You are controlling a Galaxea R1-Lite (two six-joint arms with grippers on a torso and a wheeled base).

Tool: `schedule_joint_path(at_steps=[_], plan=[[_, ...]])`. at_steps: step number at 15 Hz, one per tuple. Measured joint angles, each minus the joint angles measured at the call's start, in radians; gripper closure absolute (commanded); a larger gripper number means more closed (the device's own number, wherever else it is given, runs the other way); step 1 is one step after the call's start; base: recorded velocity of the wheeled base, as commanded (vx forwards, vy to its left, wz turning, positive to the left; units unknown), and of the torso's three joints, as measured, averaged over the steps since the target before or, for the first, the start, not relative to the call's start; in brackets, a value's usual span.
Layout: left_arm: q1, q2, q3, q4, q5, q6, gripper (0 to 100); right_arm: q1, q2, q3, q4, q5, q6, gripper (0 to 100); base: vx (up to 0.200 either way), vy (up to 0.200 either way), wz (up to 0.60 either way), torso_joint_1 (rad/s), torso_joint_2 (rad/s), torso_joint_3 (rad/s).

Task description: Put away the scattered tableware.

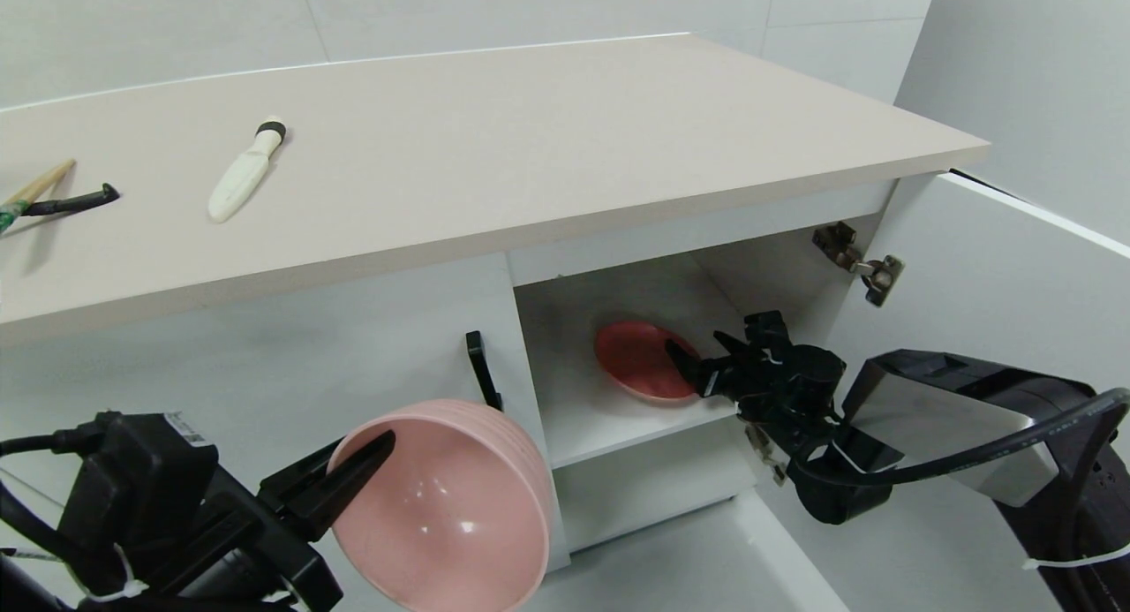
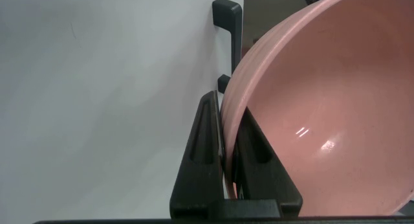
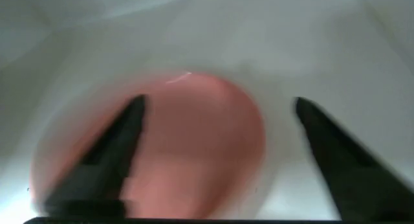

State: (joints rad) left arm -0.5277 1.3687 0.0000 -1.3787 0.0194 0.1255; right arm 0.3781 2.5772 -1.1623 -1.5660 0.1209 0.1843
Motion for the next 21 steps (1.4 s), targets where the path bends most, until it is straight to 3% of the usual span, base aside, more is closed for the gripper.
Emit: schedule_joint_path(at_steps=[4, 8, 10, 13, 16, 21], plan=[[0.000, -0.004, 0.000, -0.005, -0.001, 0.006, 100, -0.004, -0.110, 0.064, -0.002, -0.002, -0.067, 0, 0.000, 0.000, 0.00, 0.000, 0.00, 0.000], [-0.001, -0.004, -0.007, -0.006, -0.001, 0.084, 100, -0.001, -0.367, 0.424, -0.003, 0.001, -0.151, 0, 0.000, 0.000, 0.00, 0.000, 0.00, 0.000], [-0.024, 0.004, -0.036, -0.004, 0.003, 0.094, 100, -0.001, -0.503, 0.622, -0.003, 0.002, -0.190, 0, 0.000, 0.000, 0.00, 0.000, 0.00, 0.000], [-0.123, 0.037, -0.113, -0.004, 0.079, 0.097, 100, -0.003, -0.704, 0.841, -0.004, 0.003, -0.232, 0, 0.000, 0.000, 0.00, 0.000, 0.00, 0.000], [-0.221, 0.099, -0.183, -0.004, 0.178, 0.098, 100, -0.020, -0.857, 0.957, -0.005, 0.002, -0.240, 0, 0.000, 0.000, 0.00, 0.000, 0.00, 0.000], [-0.301, 0.238, -0.273, -0.007, 0.211, 0.107, 100, -0.039, -0.975, 1.044, -0.003, 0.002, -0.238, 0, 0.000, 0.000, 0.00, 0.000, 0.00, 0.000]])
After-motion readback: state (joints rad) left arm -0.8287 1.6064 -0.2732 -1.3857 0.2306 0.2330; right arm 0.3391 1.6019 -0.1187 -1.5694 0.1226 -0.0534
